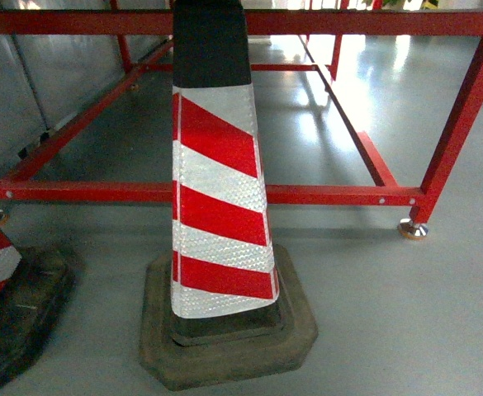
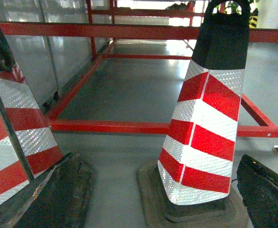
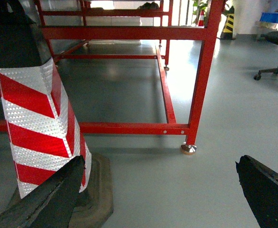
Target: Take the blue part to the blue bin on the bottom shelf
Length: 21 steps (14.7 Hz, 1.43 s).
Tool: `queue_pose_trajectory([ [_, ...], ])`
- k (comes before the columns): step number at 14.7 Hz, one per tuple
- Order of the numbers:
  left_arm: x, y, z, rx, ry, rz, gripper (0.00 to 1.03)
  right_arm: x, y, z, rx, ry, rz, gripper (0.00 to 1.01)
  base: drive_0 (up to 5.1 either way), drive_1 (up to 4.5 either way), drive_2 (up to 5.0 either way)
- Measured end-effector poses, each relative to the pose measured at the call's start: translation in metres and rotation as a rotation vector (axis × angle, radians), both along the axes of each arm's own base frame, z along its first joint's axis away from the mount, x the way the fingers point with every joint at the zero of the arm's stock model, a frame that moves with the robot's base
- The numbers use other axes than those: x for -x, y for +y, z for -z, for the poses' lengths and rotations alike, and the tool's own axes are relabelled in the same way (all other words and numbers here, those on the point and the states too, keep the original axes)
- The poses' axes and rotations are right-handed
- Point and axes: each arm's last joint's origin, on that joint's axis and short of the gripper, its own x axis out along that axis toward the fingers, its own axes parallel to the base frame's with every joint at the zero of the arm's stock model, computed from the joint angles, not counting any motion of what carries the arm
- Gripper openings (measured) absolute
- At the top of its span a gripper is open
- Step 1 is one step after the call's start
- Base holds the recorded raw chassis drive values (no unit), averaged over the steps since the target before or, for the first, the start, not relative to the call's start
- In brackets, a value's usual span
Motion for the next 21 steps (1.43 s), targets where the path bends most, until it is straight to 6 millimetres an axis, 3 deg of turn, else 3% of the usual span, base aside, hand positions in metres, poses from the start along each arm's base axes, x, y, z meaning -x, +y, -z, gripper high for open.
queue_pose_trajectory([
  [21, 0.0000, 0.0000, 0.0001, 0.000, 0.001, 0.000, 0.98, 0.0000, 0.0000, -0.0001, 0.001, -0.001, 0.000, 0.98, 0.0, 0.00, 0.0],
])
